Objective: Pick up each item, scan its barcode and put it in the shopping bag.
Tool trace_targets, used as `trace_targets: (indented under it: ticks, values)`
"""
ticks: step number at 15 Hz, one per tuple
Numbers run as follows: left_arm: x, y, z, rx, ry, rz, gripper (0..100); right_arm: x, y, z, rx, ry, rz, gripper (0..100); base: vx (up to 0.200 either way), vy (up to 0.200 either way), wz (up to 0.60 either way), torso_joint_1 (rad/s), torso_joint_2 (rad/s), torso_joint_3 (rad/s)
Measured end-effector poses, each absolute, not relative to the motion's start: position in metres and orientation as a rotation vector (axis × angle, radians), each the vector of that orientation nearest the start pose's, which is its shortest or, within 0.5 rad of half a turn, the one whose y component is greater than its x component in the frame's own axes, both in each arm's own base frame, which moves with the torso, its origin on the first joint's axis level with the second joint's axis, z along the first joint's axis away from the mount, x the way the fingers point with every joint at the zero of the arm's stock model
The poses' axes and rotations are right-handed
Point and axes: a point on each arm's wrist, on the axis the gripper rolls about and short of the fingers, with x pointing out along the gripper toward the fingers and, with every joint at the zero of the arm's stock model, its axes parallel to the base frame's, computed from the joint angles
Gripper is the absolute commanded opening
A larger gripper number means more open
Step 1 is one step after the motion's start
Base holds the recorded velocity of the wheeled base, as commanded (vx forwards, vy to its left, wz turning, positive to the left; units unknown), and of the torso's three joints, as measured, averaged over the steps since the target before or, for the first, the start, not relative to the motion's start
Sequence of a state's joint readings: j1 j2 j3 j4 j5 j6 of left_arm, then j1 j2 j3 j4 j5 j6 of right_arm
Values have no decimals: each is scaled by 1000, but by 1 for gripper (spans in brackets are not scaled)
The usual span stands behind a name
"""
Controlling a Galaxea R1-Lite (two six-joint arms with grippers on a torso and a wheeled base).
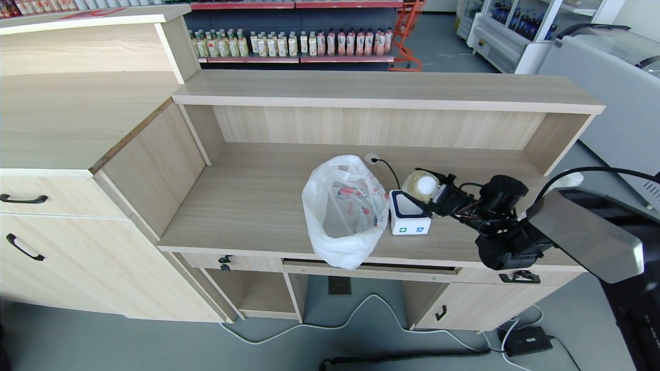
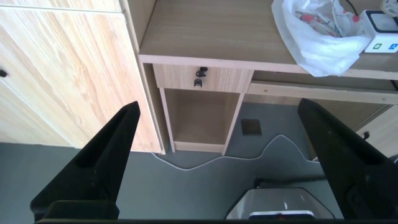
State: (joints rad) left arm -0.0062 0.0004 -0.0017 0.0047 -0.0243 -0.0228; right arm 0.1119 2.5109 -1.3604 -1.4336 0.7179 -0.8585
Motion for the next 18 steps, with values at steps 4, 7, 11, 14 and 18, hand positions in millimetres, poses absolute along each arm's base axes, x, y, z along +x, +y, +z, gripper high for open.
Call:
trace_targets:
  ticks: [4,7,11,14,18]
  values:
    - [-23,0,75,-22,4,-30,100,476,68,74,-886,-615,659,0,0,0,0,0,0,0]
    - [-23,0,75,-23,4,-30,100,479,72,73,-884,-620,664,0,0,0,0,0,0,0]
    - [-23,0,76,-23,3,-30,100,478,72,74,-870,-616,666,0,0,0,0,0,0,0]
    - [-23,0,75,-23,3,-30,100,477,68,82,-858,-619,657,0,0,0,0,0,0,0]
    - [-23,0,76,-23,3,-30,100,467,59,118,-740,-590,606,0,0,0,0,0,0,0]
